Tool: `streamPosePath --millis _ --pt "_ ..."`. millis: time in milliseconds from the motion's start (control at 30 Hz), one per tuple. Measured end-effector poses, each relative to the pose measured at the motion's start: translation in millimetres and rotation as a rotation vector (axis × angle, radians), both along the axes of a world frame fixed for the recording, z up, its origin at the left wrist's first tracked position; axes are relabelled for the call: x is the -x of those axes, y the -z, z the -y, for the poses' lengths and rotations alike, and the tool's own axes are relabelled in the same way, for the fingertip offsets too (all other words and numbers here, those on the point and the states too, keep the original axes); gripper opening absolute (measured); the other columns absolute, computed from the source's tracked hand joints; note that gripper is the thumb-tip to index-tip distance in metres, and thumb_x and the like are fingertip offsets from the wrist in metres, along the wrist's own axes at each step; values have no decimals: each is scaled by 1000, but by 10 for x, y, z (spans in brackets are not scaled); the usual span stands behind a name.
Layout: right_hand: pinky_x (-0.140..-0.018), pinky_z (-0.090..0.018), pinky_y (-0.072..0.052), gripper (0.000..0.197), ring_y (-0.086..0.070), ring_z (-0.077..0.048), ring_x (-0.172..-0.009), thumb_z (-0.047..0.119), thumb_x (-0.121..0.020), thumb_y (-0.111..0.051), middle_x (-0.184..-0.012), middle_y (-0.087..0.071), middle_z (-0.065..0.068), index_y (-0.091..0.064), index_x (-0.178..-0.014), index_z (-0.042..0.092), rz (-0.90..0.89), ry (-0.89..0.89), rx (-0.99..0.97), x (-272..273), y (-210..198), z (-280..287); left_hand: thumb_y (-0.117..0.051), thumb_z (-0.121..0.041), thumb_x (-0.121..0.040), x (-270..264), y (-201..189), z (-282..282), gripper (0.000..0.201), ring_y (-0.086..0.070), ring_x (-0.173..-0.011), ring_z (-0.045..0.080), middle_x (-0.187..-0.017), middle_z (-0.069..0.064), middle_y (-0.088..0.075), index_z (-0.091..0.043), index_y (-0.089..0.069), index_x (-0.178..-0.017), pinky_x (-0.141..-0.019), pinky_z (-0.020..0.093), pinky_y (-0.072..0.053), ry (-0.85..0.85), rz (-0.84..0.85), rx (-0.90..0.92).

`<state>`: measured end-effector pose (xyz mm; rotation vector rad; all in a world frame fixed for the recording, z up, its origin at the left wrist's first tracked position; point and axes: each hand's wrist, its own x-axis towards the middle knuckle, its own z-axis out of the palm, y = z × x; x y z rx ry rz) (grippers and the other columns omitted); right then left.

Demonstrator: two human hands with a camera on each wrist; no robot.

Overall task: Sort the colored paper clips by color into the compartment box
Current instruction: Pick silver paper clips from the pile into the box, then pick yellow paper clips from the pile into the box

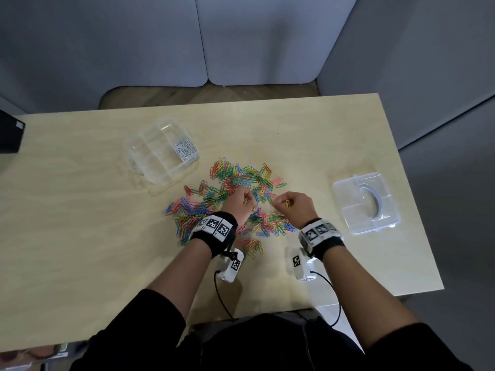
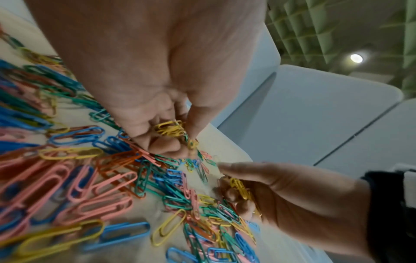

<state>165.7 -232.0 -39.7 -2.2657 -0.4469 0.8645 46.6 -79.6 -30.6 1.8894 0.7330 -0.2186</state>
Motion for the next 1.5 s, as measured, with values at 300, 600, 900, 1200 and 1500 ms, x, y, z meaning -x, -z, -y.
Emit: streamPosePath --millis 300,600,900,1200,1500 --pt "-67 -22 -58 24 -67 -19 -75 -5 -94 -56 -88 -68 -12 -65 -115 2 -784 331 -396 18 -198 143 -41 -1 -95 228 -39 6 27 -46 -40 13 -74 1 -61 4 -66 -85 -46 22 -38 -125 -35 253" --pt "-57 -22 -36 38 -37 -15 -46 44 -90 -67 -52 -43 -2 -70 -70 12 -380 48 -66 149 -147 82 -45 -33 -75 401 -10 156 33 -43 -47 11 -50 -8 -50 -10 -66 -64 -51 23 -33 -199 -45 98" --pt "-62 -23 -42 10 -53 -3 -60 37 -81 -77 -61 -56 15 -73 -85 30 217 -242 125 167 -26 87 -70 -33 -85 390 29 277 13 -66 -77 10 -83 -9 -74 -23 -78 -86 -80 29 -56 90 -86 -348" --pt "-65 -27 -54 10 -67 -18 -76 16 -91 -69 -83 -72 -5 -66 -84 9 -291 -21 -196 179 -85 200 -38 -24 -100 402 -70 249 20 -43 -54 18 -62 -1 -47 -17 -43 -82 -51 31 -32 125 -134 -238" --pt "-53 -25 -39 32 -48 -17 -61 21 -90 -69 -69 -54 -2 -70 -104 -8 -735 169 -252 679 -77 413 -41 -10 -97 678 106 242 26 -61 -70 22 -76 0 -62 -10 -66 -101 -66 30 -47 107 43 -29"
